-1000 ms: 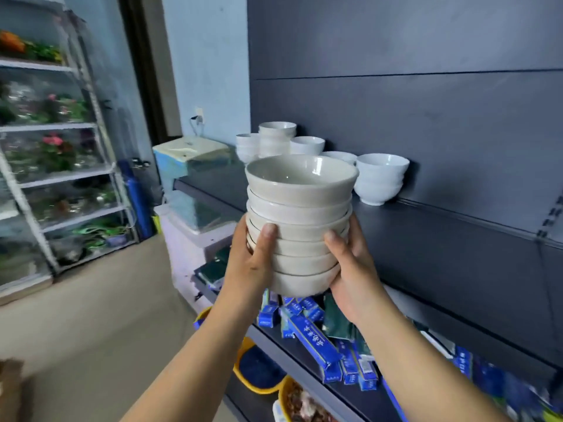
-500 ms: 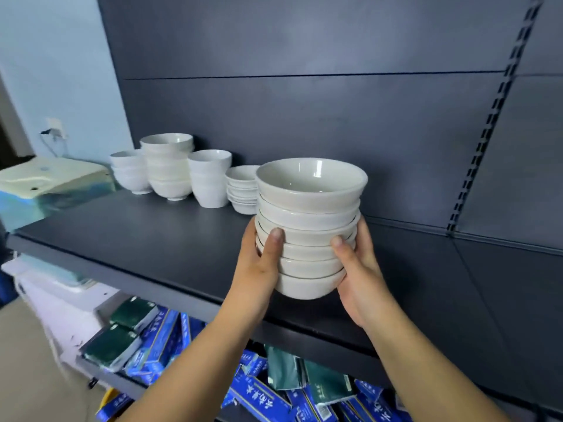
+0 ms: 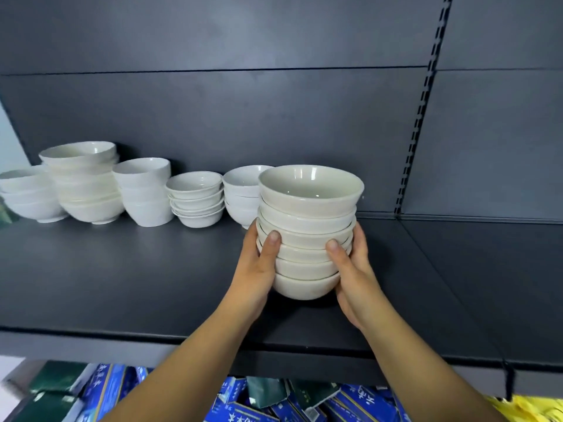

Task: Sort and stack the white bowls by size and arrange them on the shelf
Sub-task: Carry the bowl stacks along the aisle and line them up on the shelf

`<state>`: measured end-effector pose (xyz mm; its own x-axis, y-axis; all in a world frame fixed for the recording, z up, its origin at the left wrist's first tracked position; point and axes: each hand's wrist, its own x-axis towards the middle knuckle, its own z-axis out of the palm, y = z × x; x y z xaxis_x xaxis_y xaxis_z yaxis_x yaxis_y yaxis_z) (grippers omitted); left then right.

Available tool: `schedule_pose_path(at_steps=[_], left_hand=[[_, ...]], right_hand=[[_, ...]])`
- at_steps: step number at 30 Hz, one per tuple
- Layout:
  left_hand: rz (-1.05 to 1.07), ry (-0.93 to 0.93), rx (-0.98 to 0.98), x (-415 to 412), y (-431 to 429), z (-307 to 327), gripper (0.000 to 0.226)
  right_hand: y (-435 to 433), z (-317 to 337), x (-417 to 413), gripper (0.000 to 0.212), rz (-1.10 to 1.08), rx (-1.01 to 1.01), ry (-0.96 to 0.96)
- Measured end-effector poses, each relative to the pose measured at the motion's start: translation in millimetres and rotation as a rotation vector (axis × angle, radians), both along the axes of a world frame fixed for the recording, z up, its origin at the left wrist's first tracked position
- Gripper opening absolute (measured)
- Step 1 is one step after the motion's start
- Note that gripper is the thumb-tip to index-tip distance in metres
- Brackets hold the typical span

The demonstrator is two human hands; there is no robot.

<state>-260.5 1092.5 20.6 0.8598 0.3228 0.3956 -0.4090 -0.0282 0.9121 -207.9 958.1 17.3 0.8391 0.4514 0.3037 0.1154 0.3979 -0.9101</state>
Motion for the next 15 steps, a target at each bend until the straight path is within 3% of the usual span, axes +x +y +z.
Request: schedule_pose_path(at_steps=[6, 15], left_hand=[[-0.039, 0.012, 0.000, 3.1, 1.8, -5.2, 0.097], [-0.045, 0.100, 0.116, -0.1, 8.0, -6.9, 0.111]], right_hand=[[-0.5, -6.3, 5.0, 0.121, -0.041, -0.066, -0.022], [-3.8, -3.8, 6.6, 0.120, -0.086, -0.199, -0.138]])
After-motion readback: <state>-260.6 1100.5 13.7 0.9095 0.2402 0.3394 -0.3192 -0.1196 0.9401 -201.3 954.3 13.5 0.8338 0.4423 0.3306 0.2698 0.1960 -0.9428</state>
